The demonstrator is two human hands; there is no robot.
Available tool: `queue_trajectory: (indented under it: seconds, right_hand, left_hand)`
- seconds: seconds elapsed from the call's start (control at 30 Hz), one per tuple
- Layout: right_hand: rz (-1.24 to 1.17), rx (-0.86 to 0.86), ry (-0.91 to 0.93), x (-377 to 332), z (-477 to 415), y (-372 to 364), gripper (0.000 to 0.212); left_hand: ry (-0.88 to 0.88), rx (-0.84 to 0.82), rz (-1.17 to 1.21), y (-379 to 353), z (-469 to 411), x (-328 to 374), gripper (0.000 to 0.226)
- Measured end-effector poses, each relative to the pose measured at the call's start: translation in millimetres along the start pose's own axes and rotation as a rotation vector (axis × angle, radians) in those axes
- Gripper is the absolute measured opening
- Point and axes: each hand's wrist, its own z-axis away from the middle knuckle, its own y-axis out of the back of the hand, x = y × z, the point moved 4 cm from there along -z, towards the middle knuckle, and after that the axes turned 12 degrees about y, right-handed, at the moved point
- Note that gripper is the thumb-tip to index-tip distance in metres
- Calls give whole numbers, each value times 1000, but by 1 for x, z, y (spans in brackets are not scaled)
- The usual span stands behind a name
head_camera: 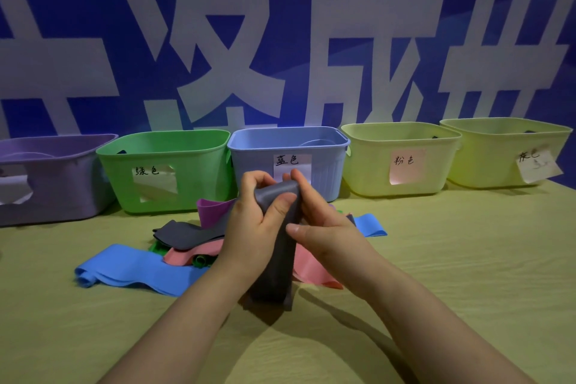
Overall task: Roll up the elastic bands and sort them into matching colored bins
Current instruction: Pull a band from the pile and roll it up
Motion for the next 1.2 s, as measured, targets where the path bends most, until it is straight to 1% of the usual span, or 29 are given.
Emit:
queue_trajectory:
  seconds: [0.07,0.13,0.27,0.33,0.43,0.5,0.57,0.63,0.67,0.7,0.8,0.87,1.0,1.13,1.2]
  right_hand:
    - [-104,5,5,-2,-1,1,73]
    - [-153,24,8,-2,-2,2,70]
    - [-39,53,-13,1,-4,2,75]
    - [-21,27,-26,2,-3,0,73]
    - [53,1,-24,4,0,-1,77]
    - [41,9,-3,2,1,-2,77]
    - [22,81,42,-2,-1,1,66]
    - [24,208,99,-6,-3,9,46]
    - [44,268,122,-8,-4,13,40]
    - [78,303,146,-9,-4,16,37]
    - [129,281,197,-11,-4,15,39]
    - [159,283,209,-10,-5,16,34]
    - [307,346,213,-8,-7,25,23]
    - [394,301,128,-1,-8,25,11]
    - [420,276,92,1,-8,24,18]
  left_hand:
    - [14,-14,51,-1,0,-1,19]
    - [37,5,104,-1,1,-2,21]
    - [46,50,138,-1,0,-5,21]
    - [49,65,132,0,-1,-6,20]
    - [67,37,139,0,-2,-7,20]
    - [83,12,153,-1,-3,-7,21]
    - [100,-23,164,-1,-3,-6,21]
    - [118,-65,158,-4,-3,-5,20]
    - [123,-82,149,-4,-3,-5,21]
    - [124,-92,139,-4,-3,-4,23]
    - [137,-107,137,1,-8,-6,28]
    - [127,-111,92,3,-10,-7,29]
    - [103,-116,33,2,-9,-9,26]
    - [-45,-64,-112,5,-7,-7,19]
    - [-87,-18,-153,7,-6,-4,18]
